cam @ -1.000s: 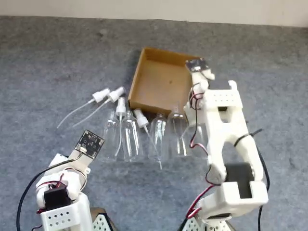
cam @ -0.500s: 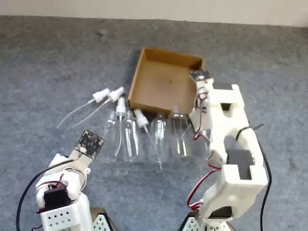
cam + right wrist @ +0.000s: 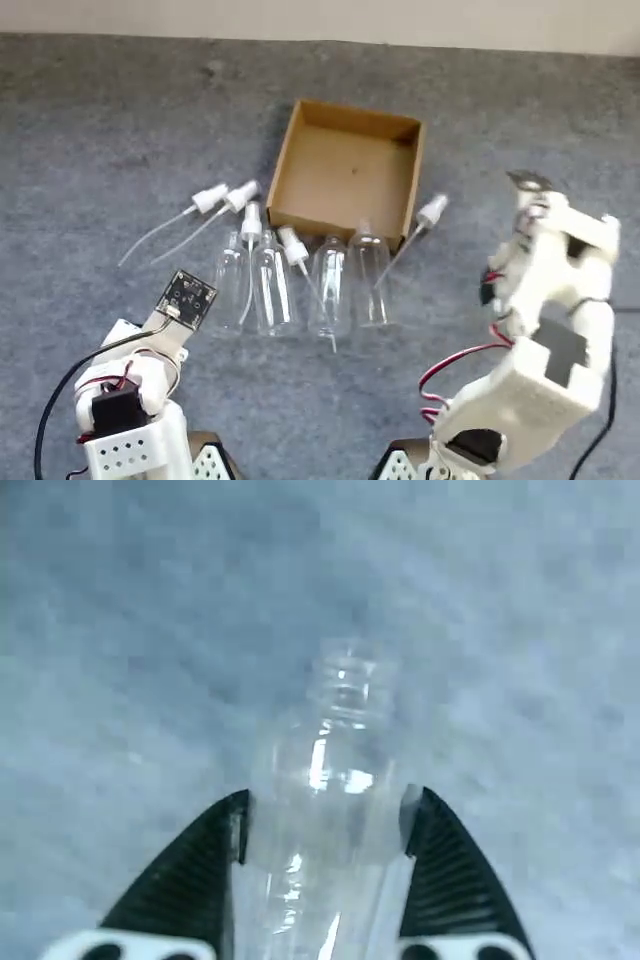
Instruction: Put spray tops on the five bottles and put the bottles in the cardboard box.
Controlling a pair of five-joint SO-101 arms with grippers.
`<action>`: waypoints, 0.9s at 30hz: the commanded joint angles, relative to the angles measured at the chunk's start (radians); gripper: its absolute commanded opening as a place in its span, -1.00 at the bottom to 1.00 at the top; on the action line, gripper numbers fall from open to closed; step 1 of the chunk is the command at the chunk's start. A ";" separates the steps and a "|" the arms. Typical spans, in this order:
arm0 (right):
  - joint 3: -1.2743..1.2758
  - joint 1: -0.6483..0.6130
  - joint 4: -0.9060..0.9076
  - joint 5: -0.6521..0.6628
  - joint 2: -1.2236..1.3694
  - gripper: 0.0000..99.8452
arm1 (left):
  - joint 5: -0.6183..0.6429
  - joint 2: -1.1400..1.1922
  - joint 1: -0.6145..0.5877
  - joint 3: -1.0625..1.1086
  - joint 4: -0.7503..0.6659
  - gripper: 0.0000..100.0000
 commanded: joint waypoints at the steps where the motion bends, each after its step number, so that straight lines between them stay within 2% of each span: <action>1: -0.030 0.130 0.008 0.115 -0.005 -0.91 | -0.008 0.001 0.012 0.019 0.049 -0.85; 7: -0.030 0.180 0.008 0.199 -0.004 -0.89 | -0.008 0.001 0.012 0.019 0.049 -0.85; 12: -0.031 0.148 0.008 0.196 -0.005 -0.64 | -0.008 0.001 0.012 0.019 0.049 -0.85; 14: -0.039 0.119 0.008 0.193 -0.005 -0.60 | -0.008 0.001 0.012 0.019 0.048 -0.85; 19: -0.124 0.070 0.010 0.080 0.001 -0.59 | -0.008 0.001 0.012 0.019 0.048 -0.85; 27: -0.153 0.067 0.008 0.069 0.005 -0.59 | -0.008 0.001 0.012 0.019 0.049 -0.85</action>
